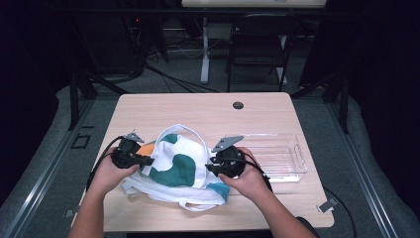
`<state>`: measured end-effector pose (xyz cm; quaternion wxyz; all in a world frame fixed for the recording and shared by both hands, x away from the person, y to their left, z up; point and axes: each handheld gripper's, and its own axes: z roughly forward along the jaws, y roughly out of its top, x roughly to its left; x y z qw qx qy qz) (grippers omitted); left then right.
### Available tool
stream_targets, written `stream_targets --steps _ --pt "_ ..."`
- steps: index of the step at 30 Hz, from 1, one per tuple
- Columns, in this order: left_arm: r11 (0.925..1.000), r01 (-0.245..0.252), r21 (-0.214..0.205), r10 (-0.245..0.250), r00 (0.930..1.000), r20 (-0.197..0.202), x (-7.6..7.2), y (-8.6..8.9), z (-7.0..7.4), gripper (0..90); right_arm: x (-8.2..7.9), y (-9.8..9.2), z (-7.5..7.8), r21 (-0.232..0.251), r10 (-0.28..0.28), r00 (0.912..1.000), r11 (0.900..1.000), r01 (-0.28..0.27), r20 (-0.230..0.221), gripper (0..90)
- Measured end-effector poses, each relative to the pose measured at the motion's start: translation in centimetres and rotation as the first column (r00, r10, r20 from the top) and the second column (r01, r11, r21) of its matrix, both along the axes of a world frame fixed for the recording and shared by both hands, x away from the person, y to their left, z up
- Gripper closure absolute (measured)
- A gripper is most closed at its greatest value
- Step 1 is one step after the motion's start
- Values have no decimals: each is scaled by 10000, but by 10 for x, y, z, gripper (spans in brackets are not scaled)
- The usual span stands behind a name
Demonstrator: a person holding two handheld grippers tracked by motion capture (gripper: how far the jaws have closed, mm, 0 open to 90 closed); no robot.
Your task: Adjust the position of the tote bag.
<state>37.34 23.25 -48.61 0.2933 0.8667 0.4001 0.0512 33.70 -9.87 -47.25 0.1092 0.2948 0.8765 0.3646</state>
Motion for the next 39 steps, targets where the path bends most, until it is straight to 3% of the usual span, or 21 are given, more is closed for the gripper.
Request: stream_targets --steps 13,28,39 --pt "9989 -344 -313 362 9976 582 -3 7 12 871 -7 10 -1 -133 500 9988 9987 -500 1 688" --pt "9938 -875 -682 947 9894 1104 -2 12 14 874 -17 29 -8 -241 1399 9899 9898 -1405 -243 680" --pt "9927 -981 -694 1057 9876 1158 -1 12 11 874 -22 38 -14 -352 1686 9848 9848 -1701 -420 668"
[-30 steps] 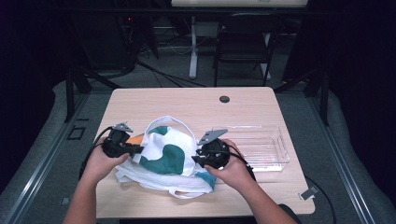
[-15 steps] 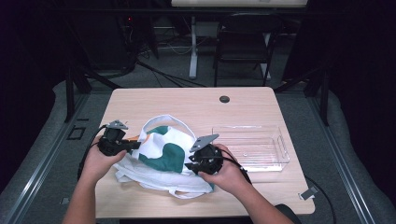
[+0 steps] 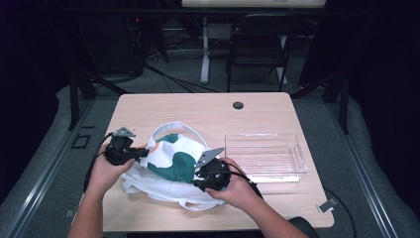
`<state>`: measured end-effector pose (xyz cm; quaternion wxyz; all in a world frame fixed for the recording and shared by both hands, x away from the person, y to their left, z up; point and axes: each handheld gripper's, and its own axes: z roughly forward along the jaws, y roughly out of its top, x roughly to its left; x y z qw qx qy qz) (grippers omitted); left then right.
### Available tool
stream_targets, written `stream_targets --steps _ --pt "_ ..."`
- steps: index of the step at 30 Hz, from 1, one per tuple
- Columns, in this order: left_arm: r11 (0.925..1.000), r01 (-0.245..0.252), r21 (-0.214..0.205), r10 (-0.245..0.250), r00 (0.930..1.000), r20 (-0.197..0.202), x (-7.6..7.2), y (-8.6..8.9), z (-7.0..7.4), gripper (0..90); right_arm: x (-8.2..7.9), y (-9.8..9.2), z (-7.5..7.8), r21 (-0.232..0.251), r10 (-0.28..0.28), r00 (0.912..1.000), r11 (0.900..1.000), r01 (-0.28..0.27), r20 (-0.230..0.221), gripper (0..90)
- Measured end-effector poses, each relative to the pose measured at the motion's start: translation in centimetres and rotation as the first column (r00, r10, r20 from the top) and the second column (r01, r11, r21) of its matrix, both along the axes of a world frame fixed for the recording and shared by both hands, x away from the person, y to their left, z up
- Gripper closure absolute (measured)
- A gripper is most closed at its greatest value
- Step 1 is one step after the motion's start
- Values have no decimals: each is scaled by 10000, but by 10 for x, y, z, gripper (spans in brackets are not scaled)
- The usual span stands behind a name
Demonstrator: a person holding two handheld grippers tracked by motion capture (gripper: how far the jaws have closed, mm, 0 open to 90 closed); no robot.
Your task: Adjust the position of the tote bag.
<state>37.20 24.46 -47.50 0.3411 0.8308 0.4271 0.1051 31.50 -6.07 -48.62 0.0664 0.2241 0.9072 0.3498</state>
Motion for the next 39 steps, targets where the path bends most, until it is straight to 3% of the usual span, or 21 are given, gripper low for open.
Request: stream_targets --steps 20,30,39 --pt "10000 54 0 -54 9999 -94 1 0 -1 873 -4 13 -14 -513 280 9995 9983 -272 149 619" --pt "10000 42 -14 -42 9999 -115 1 1 -1 872 -3 12 -14 -735 292 9991 9969 -268 316 698" --pt "10000 23 -15 -23 9999 -131 1 1 -2 870 -3 10 -13 -557 245 9994 9982 -231 236 778"
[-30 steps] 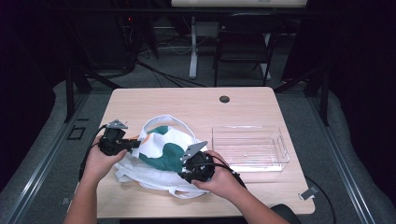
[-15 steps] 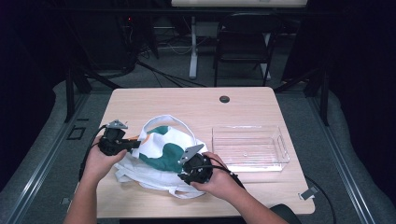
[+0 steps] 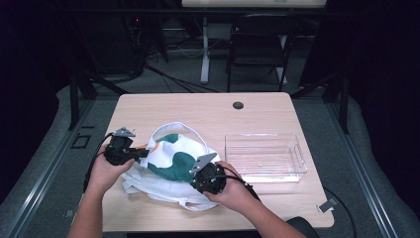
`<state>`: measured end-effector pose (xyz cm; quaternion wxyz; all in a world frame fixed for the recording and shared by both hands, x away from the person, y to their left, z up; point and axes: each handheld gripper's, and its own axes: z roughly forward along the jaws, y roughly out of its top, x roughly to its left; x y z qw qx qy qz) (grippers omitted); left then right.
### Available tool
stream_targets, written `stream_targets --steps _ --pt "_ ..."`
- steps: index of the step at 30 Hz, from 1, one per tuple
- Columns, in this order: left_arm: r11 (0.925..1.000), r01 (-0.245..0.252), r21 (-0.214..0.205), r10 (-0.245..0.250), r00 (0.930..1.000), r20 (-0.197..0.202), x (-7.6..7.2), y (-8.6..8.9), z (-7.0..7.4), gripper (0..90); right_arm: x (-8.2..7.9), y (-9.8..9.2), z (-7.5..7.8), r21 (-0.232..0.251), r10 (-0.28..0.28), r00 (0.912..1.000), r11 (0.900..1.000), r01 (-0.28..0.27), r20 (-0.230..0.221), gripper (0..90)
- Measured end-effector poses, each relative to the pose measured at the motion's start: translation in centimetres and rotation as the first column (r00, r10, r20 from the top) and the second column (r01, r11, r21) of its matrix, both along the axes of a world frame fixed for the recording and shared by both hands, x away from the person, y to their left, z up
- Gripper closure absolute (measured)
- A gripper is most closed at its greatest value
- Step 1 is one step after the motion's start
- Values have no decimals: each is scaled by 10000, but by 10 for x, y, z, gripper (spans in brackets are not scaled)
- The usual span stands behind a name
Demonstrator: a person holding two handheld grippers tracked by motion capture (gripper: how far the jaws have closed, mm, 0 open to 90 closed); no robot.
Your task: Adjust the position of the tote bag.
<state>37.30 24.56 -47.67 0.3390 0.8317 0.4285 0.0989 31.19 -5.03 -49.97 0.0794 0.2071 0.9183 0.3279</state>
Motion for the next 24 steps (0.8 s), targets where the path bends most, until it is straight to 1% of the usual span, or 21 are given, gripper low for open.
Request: stream_targets --steps 9,10,11,14,16,21,22,24 --pt "10000 -3 60 3 10000 -2 0 0 0 860 0 -2 3 170 -112 9999 9998 111 57 829" --pt "10000 -19 35 19 10000 14 0 0 -1 857 0 -3 3 173 -50 10000 9998 49 44 834" --pt "10000 -62 48 62 10000 22 0 0 -1 855 0 -3 3 252 -135 9999 9996 133 88 838" --pt "10000 -63 58 63 10000 -3 1 1 -1 844 -1 -3 5 316 -162 9997 9994 156 163 845" --pt "10000 -63 60 63 10000 9 1 0 -1 838 -1 -4 7 219 -132 9996 9997 127 249 848" --pt "9999 -49 107 49 10000 -33 1 0 -2 828 -2 -6 10 309 -152 9993 9994 141 356 853" --pt "9999 -49 111 49 10000 -60 1 -1 -2 827 -2 -6 10 434 -252 9989 9988 235 390 853" --pt "9999 -25 150 26 9999 -98 1 -1 -2 822 -2 -7 12 421 -243 9988 9989 225 435 854"
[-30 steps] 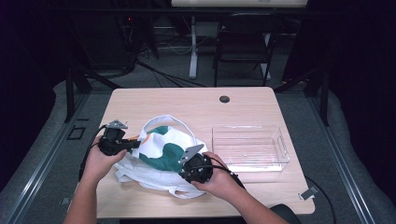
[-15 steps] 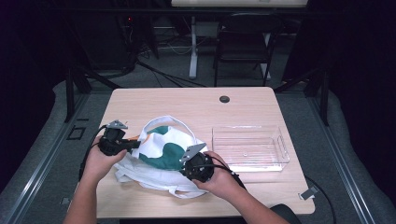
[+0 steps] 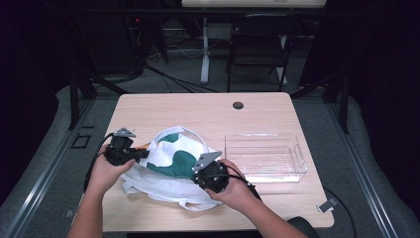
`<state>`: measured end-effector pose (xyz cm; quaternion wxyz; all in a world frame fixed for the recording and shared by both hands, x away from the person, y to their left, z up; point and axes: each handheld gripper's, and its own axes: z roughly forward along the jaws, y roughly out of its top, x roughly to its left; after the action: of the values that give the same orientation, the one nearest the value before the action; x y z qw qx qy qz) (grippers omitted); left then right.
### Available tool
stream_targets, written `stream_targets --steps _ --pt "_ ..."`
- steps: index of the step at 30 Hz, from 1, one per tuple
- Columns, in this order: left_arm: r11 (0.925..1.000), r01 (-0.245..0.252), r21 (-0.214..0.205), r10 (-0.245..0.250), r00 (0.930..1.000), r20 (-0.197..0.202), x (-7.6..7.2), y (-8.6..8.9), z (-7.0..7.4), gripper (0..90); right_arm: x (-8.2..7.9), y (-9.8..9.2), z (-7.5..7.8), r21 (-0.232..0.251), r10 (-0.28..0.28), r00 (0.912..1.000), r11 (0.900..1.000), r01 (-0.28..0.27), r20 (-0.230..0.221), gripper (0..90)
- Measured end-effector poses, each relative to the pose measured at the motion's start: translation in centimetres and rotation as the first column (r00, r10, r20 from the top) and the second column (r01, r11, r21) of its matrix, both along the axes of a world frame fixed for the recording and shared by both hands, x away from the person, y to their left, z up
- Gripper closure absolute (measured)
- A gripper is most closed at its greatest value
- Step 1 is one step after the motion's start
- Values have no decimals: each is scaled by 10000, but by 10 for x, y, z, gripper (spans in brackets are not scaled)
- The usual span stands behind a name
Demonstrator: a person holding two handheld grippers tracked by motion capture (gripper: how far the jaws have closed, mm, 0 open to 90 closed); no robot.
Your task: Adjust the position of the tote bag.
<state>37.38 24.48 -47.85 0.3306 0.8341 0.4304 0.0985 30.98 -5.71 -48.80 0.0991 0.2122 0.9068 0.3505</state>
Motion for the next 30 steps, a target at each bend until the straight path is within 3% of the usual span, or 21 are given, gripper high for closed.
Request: stream_targets --steps 15,30 --pt "10000 41 43 -41 10000 -18 -1 -2 4 725 1 -7 11 472 -183 9991 9988 164 391 858" --pt "9999 -110 -18 111 9967 808 -13 -2 19 563 5 -10 19 681 -234 9986 9975 201 474 859"
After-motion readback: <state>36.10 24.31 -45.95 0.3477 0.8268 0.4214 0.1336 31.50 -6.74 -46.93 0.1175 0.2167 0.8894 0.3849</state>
